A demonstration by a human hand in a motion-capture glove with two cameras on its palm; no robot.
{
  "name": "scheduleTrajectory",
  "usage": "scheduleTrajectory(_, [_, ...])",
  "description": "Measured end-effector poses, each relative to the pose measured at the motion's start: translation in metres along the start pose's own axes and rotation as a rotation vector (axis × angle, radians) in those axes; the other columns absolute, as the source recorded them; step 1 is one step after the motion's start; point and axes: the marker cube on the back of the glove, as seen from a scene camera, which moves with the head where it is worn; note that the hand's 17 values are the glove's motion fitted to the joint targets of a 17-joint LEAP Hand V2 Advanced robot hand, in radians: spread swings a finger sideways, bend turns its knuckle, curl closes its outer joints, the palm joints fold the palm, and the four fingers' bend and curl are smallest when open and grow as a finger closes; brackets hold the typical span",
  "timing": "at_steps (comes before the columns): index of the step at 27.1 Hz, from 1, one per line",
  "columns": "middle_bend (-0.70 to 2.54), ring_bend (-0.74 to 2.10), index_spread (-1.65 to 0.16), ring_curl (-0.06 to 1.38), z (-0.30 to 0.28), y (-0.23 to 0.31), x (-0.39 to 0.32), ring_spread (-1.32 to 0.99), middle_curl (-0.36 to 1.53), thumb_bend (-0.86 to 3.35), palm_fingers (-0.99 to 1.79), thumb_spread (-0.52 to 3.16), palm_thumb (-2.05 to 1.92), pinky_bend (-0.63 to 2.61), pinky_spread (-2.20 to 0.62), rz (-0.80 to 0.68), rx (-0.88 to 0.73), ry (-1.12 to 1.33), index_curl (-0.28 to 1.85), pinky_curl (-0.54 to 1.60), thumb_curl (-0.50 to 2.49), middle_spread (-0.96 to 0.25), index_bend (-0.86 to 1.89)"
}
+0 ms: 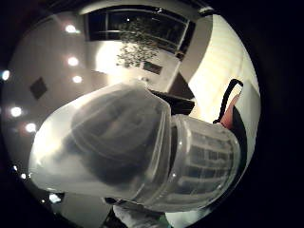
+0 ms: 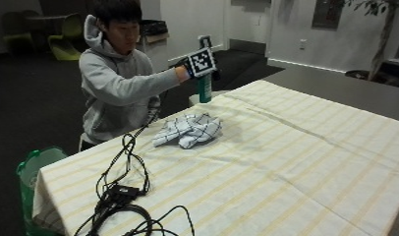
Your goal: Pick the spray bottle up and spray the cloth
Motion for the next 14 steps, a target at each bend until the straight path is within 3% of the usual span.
scheduleTrajectory(4, [0.65,0.67,-0.15,0.47,0.049,-0.018,0.047,-0.17,0.52,-0.03,1.41,0.15,0.94,0.39,-0.3,0.009,0.046,-0.05,0.52,0.38,0.76,-0.14,0.49])
scheduleTrajectory(10, [0.64,0.66,-0.14,0.46,0.1,-0.023,0.107,-0.15,0.51,-0.03,1.36,0.16,0.94,0.38,-0.3,0.055,-0.045,0.049,0.52,0.38,0.76,-0.11,0.45])
scheduleTrajectory(13, [0.55,0.56,-0.17,0.44,0.094,-0.026,0.111,-0.15,0.48,-0.04,1.16,0.22,0.94,0.48,-0.26,0.082,-0.051,0.042,0.48,0.4,0.76,-0.1,0.32])
scheduleTrajectory(14, [0.48,0.54,-0.21,0.43,0.092,-0.024,0.111,-0.14,0.45,-0.03,0.96,0.31,0.94,0.49,-0.22,0.089,-0.067,0.044,0.45,0.4,0.75,-0.1,0.23])
